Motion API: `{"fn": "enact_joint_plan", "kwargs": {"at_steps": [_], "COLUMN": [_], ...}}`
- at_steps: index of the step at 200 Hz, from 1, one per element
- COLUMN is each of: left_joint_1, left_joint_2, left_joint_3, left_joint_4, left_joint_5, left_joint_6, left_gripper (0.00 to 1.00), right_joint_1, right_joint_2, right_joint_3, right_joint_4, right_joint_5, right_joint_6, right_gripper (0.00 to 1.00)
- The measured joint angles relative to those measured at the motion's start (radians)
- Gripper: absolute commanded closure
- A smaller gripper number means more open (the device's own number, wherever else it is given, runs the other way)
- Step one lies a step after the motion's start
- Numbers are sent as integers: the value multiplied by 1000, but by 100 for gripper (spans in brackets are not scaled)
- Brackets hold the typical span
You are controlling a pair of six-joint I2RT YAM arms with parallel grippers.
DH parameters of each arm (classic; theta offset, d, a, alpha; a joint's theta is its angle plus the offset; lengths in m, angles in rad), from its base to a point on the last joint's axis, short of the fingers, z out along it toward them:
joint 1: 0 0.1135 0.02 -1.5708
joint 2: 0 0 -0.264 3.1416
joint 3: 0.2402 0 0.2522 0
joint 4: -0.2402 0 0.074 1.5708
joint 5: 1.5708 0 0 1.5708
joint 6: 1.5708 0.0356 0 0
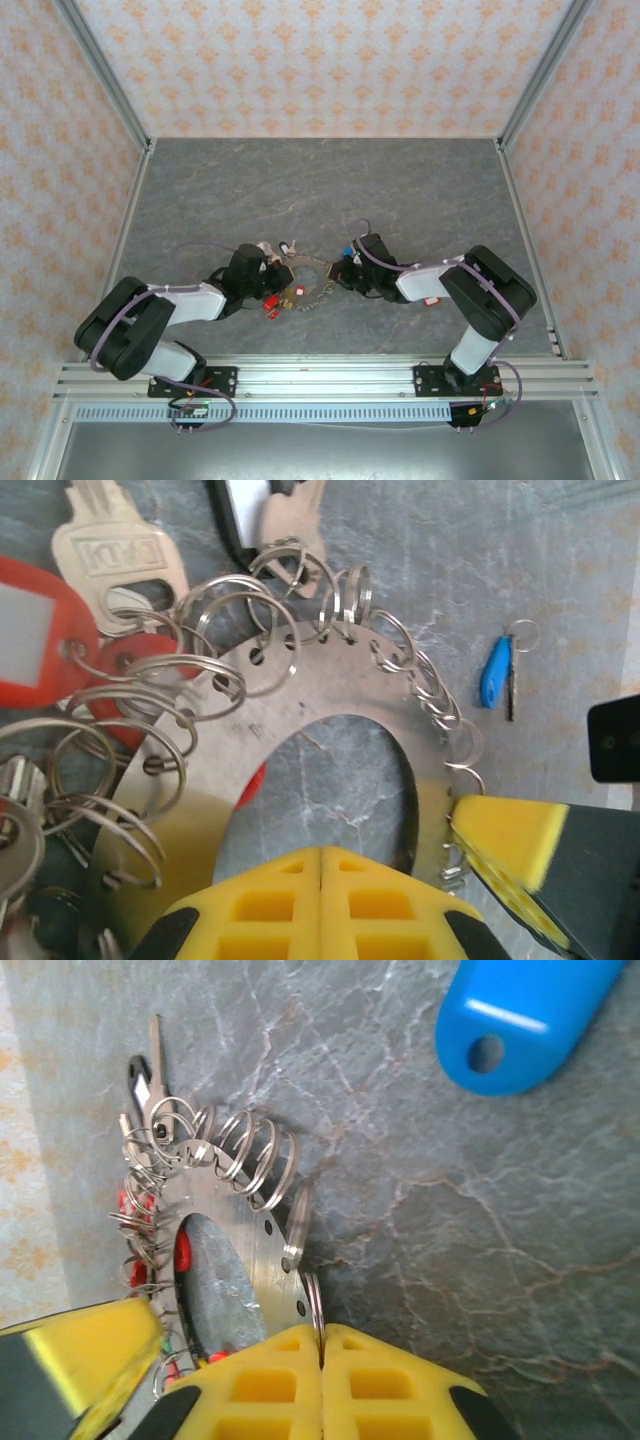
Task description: Put the keys on the keyring
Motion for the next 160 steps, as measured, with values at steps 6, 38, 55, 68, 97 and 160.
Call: {"fn": "enact_joint_plan", "kwargs": {"at_steps": [6, 38, 55, 68, 97, 160], "left_joint_1": [0, 0, 0, 4, 28, 31], "left_joint_2": [-27, -181, -260, -304, -280, -106], "left_joint_3": [2, 43, 72, 83, 86, 86], "left_joint_4": [-23, -167, -253, -304, -371, -373], "left_joint_5": [0, -29, -80, -118, -137, -114], "left_joint_6": [11, 79, 127, 150, 183, 197], "left_gripper": [91, 74, 69, 69, 72, 81], "right_joint_1": [1, 1, 1, 1, 1, 1], "right_joint_2": [-5, -8, -8, -8, -8, -8], "right_joint_3": [0, 0, 0, 0, -1, -10], "right_joint_4": [-13, -26, -15, -3, 18, 47], "right_joint_5": [11, 28, 27, 25, 23, 11], "right_joint_6": [-3, -6, 2, 8, 17, 25], "right_gripper": [96, 96, 96, 96, 96, 95]}}
